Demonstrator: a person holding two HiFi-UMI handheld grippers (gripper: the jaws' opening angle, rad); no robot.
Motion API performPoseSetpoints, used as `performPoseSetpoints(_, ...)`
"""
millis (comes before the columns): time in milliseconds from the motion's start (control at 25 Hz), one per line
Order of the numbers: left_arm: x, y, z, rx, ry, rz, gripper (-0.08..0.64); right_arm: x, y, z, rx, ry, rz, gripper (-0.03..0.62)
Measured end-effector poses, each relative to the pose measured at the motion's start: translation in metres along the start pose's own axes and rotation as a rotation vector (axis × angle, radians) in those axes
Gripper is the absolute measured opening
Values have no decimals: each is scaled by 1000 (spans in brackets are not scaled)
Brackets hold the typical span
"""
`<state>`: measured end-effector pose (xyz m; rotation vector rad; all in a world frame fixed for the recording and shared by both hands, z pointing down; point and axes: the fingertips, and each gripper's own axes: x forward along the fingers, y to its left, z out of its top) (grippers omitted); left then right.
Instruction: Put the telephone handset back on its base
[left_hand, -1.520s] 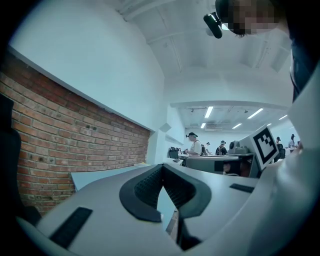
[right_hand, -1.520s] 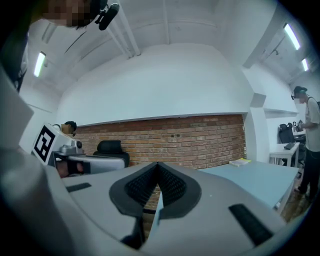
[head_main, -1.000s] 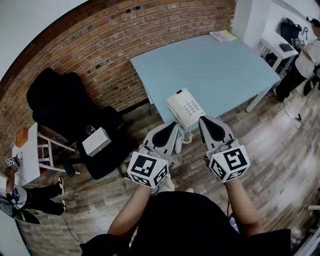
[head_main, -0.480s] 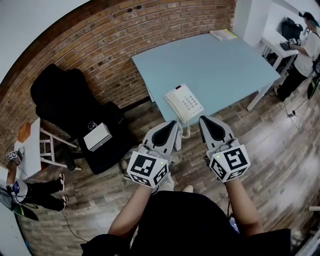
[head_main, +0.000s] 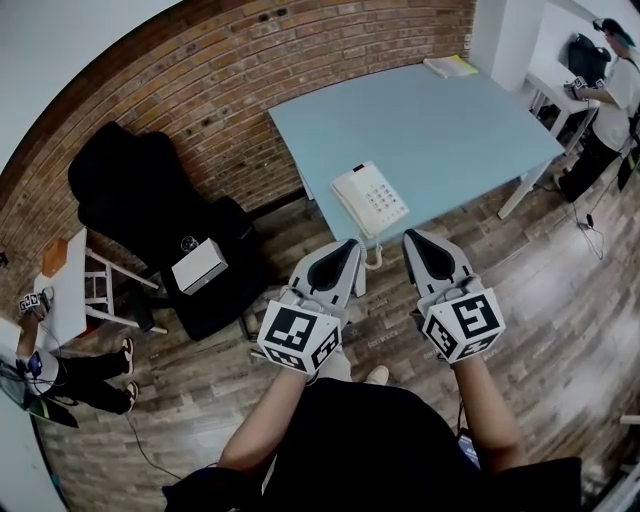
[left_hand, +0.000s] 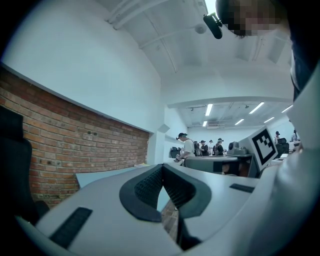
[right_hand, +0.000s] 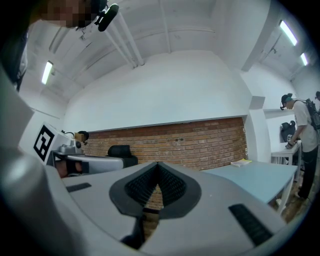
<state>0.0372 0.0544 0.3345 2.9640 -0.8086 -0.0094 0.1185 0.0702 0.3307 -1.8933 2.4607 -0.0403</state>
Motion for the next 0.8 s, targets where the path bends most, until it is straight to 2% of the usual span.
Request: performPoseSetpoints(800, -6, -2, 3, -18, -15, -26, 8, 1, 19, 3, -12, 1, 15, 12)
